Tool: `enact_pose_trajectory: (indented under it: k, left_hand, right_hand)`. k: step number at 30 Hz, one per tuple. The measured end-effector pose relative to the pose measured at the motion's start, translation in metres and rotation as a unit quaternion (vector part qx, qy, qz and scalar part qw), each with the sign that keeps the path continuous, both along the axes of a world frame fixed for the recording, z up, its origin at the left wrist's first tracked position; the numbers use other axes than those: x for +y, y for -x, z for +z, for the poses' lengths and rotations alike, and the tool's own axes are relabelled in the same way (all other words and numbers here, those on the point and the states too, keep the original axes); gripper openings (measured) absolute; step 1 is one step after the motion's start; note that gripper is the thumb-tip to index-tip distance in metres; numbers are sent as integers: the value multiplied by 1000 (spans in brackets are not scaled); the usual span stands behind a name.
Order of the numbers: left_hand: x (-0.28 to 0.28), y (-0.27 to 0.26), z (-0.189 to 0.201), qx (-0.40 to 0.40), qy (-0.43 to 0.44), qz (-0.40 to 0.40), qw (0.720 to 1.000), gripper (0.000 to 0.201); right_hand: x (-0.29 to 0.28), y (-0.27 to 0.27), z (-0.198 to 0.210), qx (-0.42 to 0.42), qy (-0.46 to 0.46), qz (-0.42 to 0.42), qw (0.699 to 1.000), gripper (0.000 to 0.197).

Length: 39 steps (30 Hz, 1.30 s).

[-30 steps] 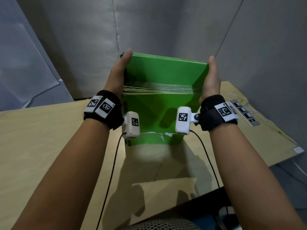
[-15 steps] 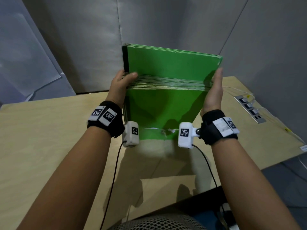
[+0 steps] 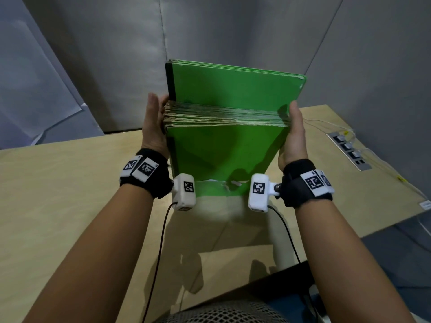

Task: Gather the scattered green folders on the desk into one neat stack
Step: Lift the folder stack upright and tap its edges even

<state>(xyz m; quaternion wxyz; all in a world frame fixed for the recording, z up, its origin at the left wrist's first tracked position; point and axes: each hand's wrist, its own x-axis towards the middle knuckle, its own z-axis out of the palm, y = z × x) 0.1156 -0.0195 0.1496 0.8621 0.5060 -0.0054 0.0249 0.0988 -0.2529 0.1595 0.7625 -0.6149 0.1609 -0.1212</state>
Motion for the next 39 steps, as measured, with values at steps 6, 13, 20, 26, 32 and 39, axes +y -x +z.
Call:
enact_pose_trajectory:
  k: [6, 13, 20, 26, 32, 39]
  left_hand:
    - [11, -1, -26, -73, -111, -33, 991, 103]
    - [16, -5, -40, -48, -214, -45, 975, 119]
    - [26, -7, -87, 8, -278, -152, 949, 104]
    - [33, -14, -106, 54, -302, -183, 934, 119]
    - [31, -15, -132, 65, -329, -166, 927, 93]
    - [16, -25, -128, 111, -397, -27, 911, 87]
  right_hand:
    - [4, -8, -2, 32, 26, -52, 998, 64]
    - [6, -6, -7, 22, 45, -75, 996, 59]
    - [-5, 29, -57, 46, 124, 67, 989, 86]
    - [-17, 15, -97, 125, 223, 134, 957, 91]
    - [-26, 8, -136, 124, 275, 172, 938, 80]
    - [-29, -17, -140, 158, 271, 155, 937, 58]
